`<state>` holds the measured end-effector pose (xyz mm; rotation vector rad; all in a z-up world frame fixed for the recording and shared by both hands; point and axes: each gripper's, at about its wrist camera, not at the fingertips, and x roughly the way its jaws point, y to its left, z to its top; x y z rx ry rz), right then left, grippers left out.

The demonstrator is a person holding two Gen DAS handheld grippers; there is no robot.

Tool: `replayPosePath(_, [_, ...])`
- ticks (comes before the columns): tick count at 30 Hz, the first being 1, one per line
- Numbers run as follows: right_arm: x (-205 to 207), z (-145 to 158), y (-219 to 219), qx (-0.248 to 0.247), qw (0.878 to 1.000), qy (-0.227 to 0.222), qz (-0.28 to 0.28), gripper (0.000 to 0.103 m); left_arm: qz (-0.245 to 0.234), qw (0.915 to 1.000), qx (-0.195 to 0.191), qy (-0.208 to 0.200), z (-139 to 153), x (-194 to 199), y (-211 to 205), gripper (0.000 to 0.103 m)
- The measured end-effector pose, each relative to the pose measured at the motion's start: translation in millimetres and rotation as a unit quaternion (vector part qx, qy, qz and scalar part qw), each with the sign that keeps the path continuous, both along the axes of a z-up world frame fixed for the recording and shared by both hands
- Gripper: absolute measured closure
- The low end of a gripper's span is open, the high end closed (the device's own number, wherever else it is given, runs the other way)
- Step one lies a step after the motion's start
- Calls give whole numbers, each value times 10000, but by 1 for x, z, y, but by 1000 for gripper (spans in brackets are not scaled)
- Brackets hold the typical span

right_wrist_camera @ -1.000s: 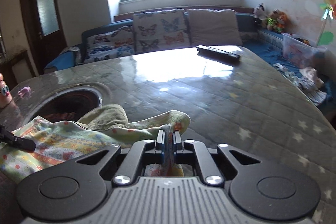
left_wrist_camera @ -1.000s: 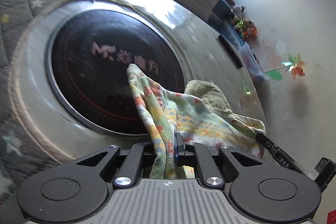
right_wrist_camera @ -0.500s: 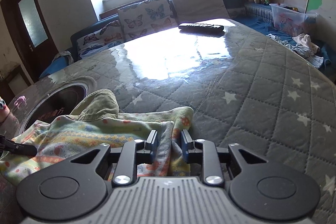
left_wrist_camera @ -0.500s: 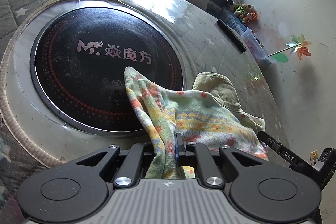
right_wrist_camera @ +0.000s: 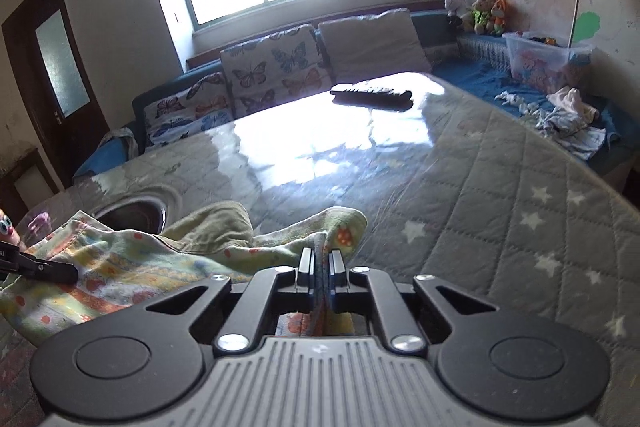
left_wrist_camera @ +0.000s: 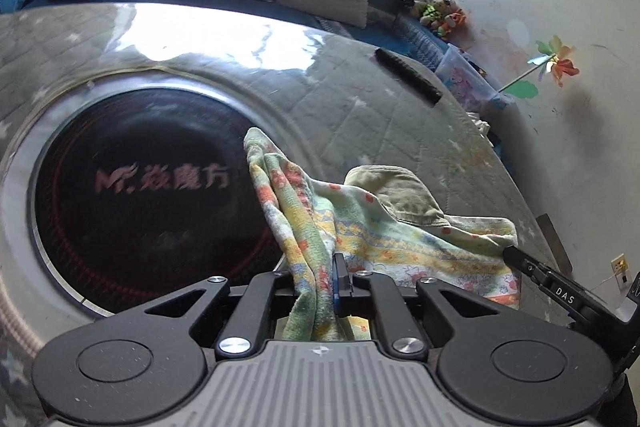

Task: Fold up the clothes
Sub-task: 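Lift the shirt edge with both grippers and fold it over the shirt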

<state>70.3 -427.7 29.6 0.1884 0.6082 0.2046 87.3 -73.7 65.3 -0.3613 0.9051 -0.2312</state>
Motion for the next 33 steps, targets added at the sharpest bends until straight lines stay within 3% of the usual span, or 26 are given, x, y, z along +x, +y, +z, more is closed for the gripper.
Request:
replayPosePath(16, [29, 26, -72, -428, 9937, -318, -986, 97, -878, 9953, 383, -152, 6, 86, -111, 94])
replayPosePath(25, [41, 20, -94, -513, 9902, -223, -1278, 98, -1170, 9899, 774, -204, 0, 107, -155, 94])
replayPosePath(33, [44, 11, -100, -575, 9883, -83, -1411, 98, -1293, 9868, 970, -105, -13, 113, -166, 93])
